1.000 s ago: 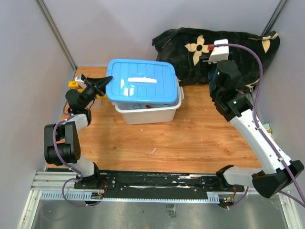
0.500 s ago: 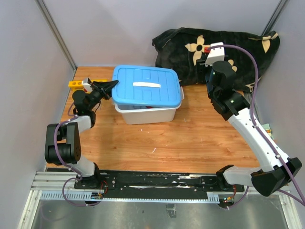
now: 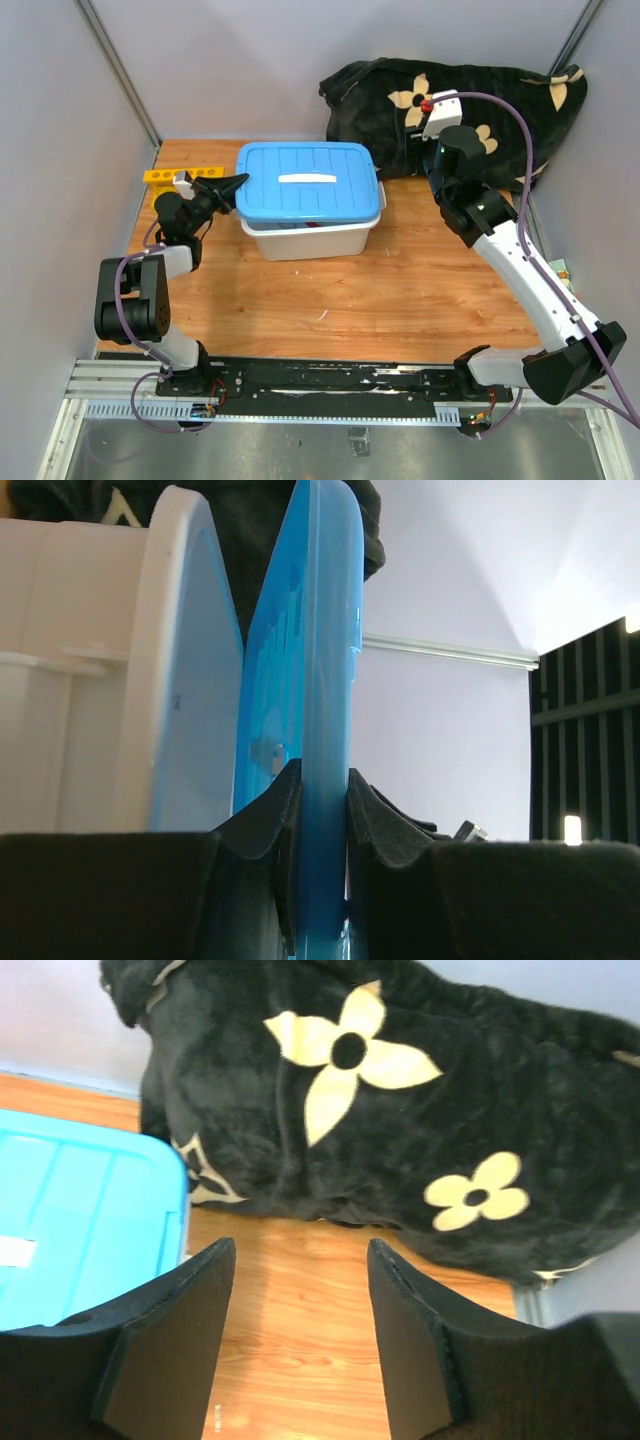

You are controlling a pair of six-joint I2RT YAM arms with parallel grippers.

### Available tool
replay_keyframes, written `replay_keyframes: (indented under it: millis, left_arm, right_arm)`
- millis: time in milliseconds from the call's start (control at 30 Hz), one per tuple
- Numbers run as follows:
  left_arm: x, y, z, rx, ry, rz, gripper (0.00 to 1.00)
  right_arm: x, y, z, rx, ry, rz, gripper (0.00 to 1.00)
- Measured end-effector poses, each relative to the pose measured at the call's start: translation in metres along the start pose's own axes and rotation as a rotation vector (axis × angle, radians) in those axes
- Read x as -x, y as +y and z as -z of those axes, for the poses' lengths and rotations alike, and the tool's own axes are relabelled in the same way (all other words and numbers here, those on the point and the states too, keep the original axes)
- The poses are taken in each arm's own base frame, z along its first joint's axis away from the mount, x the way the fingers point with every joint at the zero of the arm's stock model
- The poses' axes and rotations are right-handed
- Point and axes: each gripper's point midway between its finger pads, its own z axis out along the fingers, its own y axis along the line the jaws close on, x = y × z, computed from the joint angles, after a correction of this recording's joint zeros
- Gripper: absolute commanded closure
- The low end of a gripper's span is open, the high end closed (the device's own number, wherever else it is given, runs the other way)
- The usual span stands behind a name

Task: Organize the chemistry lab equipment
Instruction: Close the lid of the storage box.

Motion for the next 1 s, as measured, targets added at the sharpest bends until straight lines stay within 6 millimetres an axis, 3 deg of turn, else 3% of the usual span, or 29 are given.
replay_keyframes:
  millis: [67, 133, 367, 433, 600, 833, 1000]
  left_arm:
    - [0.0, 0.003, 0.001, 0.008, -0.002, 0.005, 1.0]
    - [0.0, 0.004, 0.001, 0.01, -0.002, 0.006, 1.0]
    - [-0.001, 0.006, 0.001, 0.015, -0.002, 0.007, 1.0]
    - [-0.001, 0.006, 0.001, 0.017, -0.001, 0.008, 1.0]
    - [-0.001, 0.008, 0.001, 0.02, 0.0, 0.004, 1.0]
    - [-0.001, 0.013, 0.002, 0.037, 0.0, 0.001, 1.0]
    - [-0.003, 0.016, 0.002, 0.047, 0.005, 0.0, 0.93]
  right_arm:
    - [-0.003, 0.008, -0.002, 0.036, 0.008, -0.015, 0.73]
    - [-0.006, 0.017, -0.004, 0.075, 0.018, -0.034, 0.85]
    - [-0.031, 0.068, -0.016, 0.29, 0.109, -0.118, 0.9]
    - [-0.043, 0.086, -0.02, 0.359, 0.155, -0.142, 0.98]
    - [-0.072, 0.122, -0.02, 0.5, 0.271, -0.206, 0.99]
    - [-0.076, 0.139, -0.012, 0.589, 0.312, -0.252, 0.99]
    - [-0.085, 0.147, -0.01, 0.625, 0.349, -0.263, 0.99]
